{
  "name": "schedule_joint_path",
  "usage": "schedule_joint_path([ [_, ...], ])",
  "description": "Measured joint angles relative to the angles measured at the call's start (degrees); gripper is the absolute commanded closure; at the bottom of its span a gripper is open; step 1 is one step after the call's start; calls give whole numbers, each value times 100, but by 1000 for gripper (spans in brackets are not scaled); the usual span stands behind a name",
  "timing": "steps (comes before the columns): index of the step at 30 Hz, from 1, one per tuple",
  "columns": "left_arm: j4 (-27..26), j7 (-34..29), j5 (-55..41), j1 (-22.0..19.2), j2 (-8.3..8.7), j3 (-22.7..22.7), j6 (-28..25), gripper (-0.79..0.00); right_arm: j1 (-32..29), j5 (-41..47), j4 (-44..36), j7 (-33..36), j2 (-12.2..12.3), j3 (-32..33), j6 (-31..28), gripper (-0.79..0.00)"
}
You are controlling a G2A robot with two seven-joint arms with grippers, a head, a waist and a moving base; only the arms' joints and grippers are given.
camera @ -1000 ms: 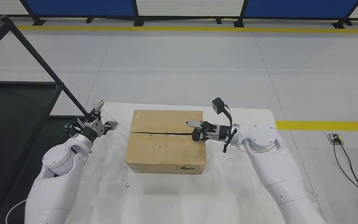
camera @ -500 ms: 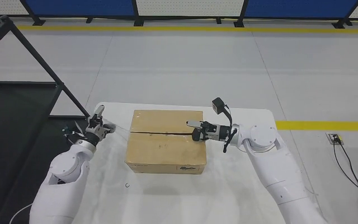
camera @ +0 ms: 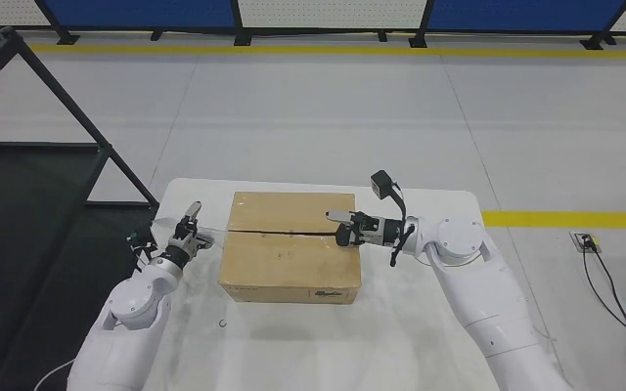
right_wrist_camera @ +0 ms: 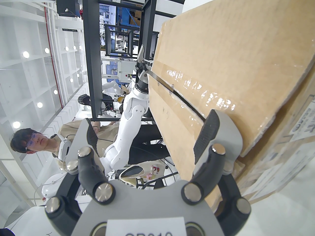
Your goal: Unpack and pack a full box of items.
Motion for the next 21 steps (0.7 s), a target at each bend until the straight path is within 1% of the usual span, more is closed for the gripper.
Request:
schedule_joint_path([
  [4, 181, 29, -109, -166, -44, 71, 98, -785, 0, 0, 0, 0, 0, 0, 0, -785],
  [11, 591, 122, -198, -453, -128, 206, -10, -785, 0, 0, 0, 0, 0, 0, 0, -785],
  [14, 706, 128, -313, -554, -148, 171, -106, -785, 0, 0, 0, 0, 0, 0, 0, -785],
  [21, 814, -156, -575, -707, -146, -14, -238, -785, 0, 0, 0, 0, 0, 0, 0, -785],
])
